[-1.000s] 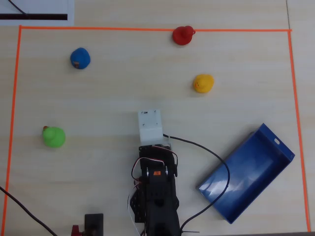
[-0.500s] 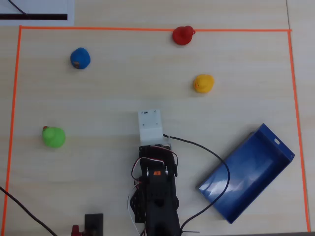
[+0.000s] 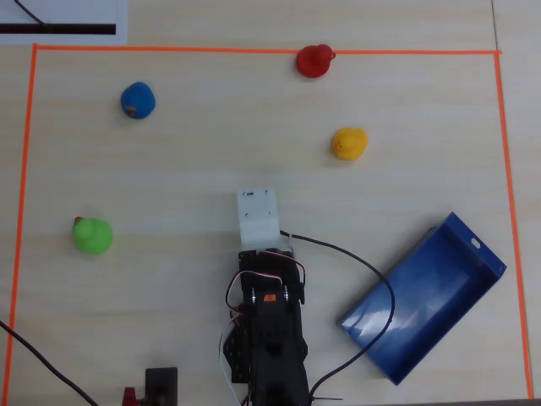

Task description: Grasp green duck and put it into box.

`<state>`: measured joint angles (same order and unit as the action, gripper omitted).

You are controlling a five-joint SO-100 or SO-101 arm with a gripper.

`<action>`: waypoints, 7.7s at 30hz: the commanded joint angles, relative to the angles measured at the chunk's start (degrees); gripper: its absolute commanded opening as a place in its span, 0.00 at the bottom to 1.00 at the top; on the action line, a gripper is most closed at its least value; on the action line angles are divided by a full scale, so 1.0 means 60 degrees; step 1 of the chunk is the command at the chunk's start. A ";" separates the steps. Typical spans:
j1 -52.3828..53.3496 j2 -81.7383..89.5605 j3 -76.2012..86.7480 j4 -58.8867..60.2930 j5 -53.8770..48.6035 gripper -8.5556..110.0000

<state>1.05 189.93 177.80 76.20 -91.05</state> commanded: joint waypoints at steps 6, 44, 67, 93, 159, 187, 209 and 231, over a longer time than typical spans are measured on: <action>-0.0439 -0.0029 0.0073 0.0161 -0.0176 0.07; -0.6299 -0.6855 -0.3955 -1.3696 0.3223 0.16; -0.9316 -1.1016 -0.2710 -1.5132 0.2095 0.31; -0.8672 -1.5542 -0.5332 -1.7197 0.2563 0.32; 0.2051 -1.0503 -1.1045 -0.6196 0.2812 0.07; 1.4033 -1.0664 -1.1470 -0.2021 -0.1187 0.07; 1.3389 -1.2275 -0.9170 -0.5991 -0.1670 0.07; 1.3022 -1.1323 -0.7793 -0.6812 -0.1685 0.20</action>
<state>80.86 119.36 135.26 32.52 -104.59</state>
